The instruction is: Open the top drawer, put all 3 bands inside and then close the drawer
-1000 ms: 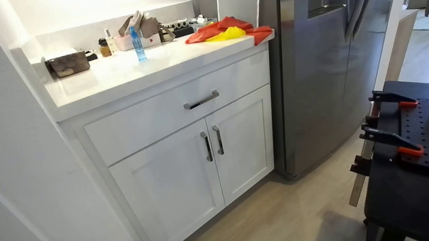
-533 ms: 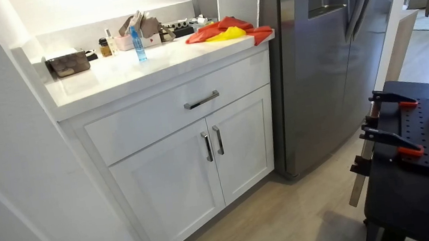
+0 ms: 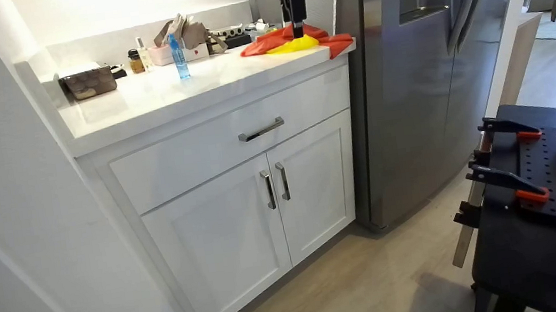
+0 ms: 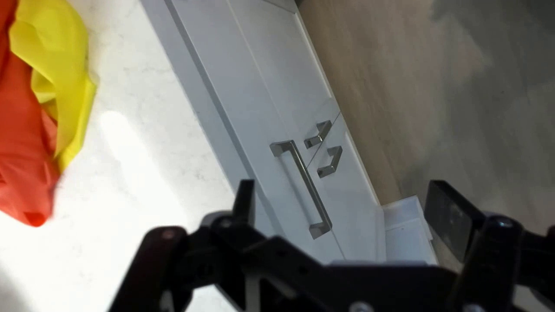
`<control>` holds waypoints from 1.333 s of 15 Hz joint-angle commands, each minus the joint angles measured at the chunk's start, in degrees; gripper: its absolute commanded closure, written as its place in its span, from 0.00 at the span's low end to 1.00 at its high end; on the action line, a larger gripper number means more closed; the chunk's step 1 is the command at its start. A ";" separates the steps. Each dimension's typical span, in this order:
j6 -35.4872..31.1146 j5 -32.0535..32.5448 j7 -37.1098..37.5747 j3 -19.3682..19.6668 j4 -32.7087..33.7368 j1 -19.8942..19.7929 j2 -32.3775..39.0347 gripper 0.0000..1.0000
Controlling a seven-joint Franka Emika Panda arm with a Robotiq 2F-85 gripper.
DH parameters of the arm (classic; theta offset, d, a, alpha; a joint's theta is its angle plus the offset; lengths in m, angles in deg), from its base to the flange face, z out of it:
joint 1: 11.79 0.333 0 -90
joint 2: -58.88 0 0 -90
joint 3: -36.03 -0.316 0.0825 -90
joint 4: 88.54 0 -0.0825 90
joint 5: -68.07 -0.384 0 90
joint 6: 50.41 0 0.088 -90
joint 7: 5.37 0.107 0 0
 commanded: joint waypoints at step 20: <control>-21.98 25.57 15.85 3.61 2.78 4.88 17.68 0.00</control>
